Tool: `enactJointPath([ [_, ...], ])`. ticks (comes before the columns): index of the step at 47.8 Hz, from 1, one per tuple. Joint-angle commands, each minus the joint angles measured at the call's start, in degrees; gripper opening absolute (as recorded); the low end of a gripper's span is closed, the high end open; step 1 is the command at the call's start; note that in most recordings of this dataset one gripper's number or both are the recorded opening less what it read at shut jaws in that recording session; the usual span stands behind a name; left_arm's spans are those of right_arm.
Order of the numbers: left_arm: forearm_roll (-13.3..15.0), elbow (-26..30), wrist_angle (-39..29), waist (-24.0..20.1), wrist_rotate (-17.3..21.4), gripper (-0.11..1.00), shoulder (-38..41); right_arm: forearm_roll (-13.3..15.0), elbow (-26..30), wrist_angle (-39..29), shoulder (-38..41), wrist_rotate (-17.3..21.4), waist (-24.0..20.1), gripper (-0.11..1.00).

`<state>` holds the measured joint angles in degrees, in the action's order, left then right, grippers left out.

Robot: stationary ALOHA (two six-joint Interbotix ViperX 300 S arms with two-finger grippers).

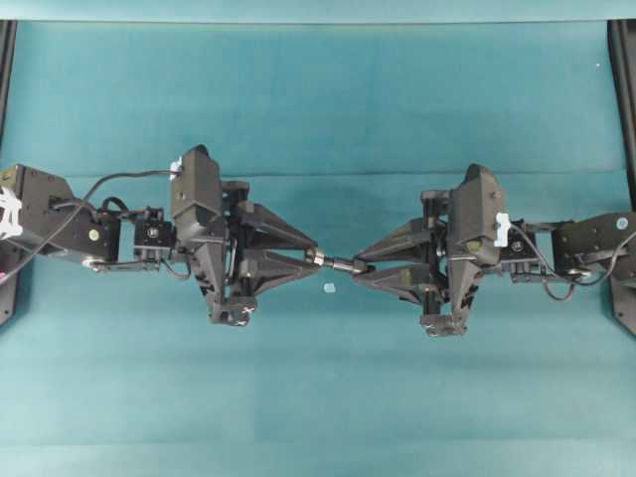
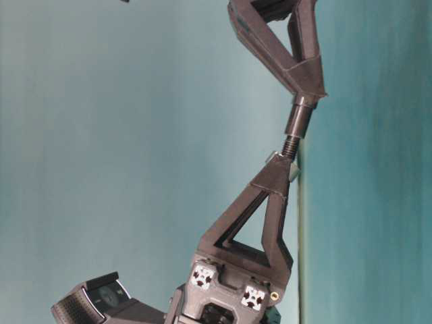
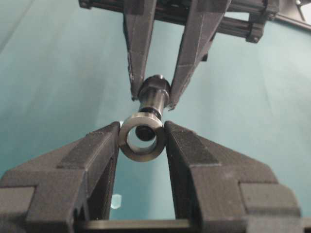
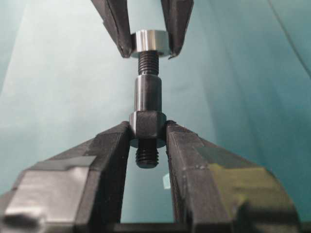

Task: Insert the washer onto the shaft with both hands.
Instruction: 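Move left gripper's washer toward the shaft tip held by right gripper, then push the washer over the shaft's threaded end down to its shoulder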

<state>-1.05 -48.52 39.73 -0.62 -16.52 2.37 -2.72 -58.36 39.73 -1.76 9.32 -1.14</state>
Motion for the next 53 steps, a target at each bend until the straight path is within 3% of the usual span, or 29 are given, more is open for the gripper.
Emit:
enactJointPath([
  [1, -0.1, 0.9, 0.7, 0.1, -0.1, 0.37, -0.4, -0.1, 0.6, 1.1, -0.3, 0.5, -0.3, 0.0],
  [53, 0.0, 2.6, 0.7, 0.4, -0.3, 0.37, 0.3, -0.1, 2.1, 1.8, 0.8, 0.4, -0.4, 0.0],
])
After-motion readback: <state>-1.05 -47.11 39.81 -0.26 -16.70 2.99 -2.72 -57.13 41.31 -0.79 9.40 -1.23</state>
